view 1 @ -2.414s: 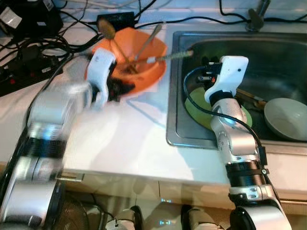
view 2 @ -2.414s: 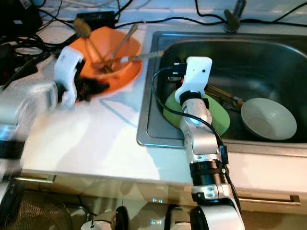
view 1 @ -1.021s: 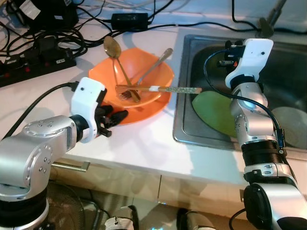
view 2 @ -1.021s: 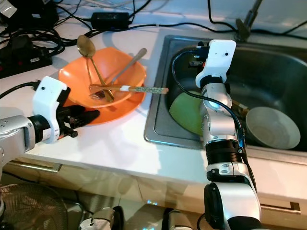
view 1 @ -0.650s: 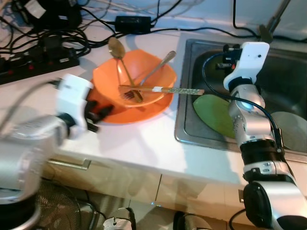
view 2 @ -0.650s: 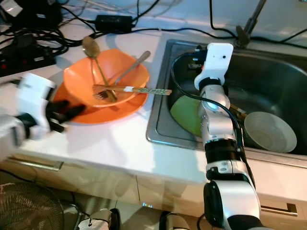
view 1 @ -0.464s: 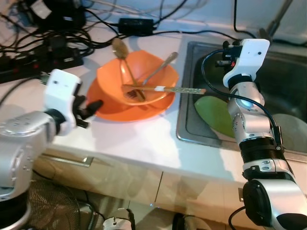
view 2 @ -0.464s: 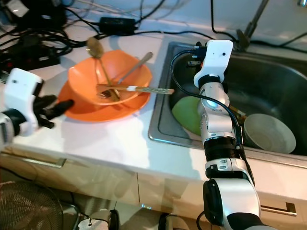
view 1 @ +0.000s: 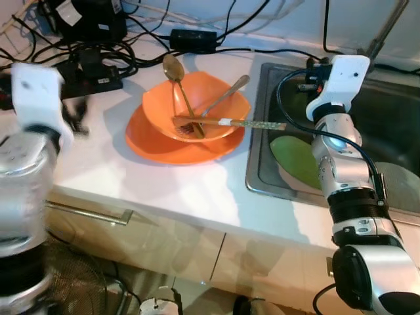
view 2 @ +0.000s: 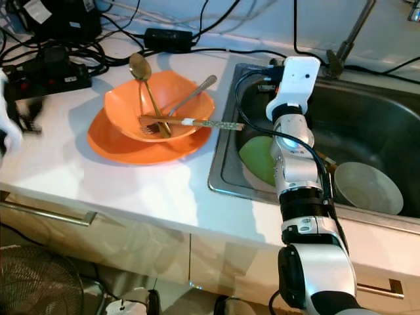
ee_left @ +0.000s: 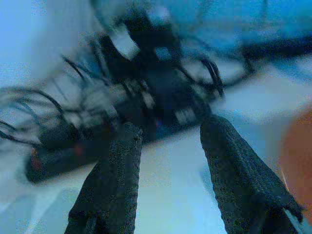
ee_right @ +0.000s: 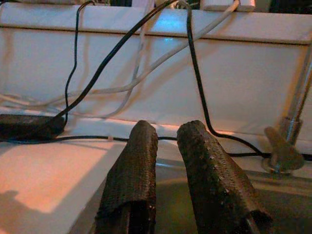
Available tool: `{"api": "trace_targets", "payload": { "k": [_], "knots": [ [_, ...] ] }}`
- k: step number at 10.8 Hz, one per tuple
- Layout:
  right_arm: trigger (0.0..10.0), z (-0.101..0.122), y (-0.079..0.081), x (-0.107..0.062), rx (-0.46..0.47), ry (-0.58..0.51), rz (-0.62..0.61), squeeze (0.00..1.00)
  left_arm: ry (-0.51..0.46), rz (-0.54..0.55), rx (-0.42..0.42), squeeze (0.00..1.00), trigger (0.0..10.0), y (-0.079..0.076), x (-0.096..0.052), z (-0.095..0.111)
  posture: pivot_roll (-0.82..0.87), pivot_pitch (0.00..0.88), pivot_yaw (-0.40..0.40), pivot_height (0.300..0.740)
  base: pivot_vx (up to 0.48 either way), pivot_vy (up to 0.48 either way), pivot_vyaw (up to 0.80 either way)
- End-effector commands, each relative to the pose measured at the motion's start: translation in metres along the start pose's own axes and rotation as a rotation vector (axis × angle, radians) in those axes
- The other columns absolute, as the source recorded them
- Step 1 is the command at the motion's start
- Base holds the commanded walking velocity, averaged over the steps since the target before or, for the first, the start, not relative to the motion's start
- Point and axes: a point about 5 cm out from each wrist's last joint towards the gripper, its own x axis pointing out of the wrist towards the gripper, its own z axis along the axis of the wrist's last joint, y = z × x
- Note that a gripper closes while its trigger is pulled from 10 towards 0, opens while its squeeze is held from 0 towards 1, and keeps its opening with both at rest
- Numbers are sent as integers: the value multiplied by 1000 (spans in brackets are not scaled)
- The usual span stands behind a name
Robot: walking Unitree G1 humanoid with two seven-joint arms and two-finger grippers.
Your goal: Kitchen organization
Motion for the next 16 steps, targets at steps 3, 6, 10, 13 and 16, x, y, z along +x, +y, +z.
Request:
{"api": "trace_targets", "payload": {
  "k": [3, 6, 10, 13, 16],
  "knots": [
    [10000, 0, -8, -3, 15, -17, -45, 0, -227, -66, -69, 0, 10000, -31, 12, 23, 144, 54, -8, 740, 0, 0, 0],
    [10000, 4, -12, -7, 40, -54, -65, 0, -316, -281, -156, 0, 10000, -83, 18, 20, 108, 27, 2, 740, 0, 0, 0],
    [10000, 9, 1, -17, 82, -122, -42, 0, -433, -418, -268, 0, 10000, -129, 23, 23, 80, 4, 11, 740, 0, 0, 0],
    [10000, 9, 3, -26, 72, -132, -13, 0, -451, -397, -249, 0, 10000, -133, 19, 11, 79, 69, -29, 740, 0, 0, 0],
    [10000, 12, 10, -27, 96, -133, 11, 0, -436, -358, -242, 0, 10000, -126, 15, 2, 50, 109, -43, 740, 0, 0, 0]
  ]
}}
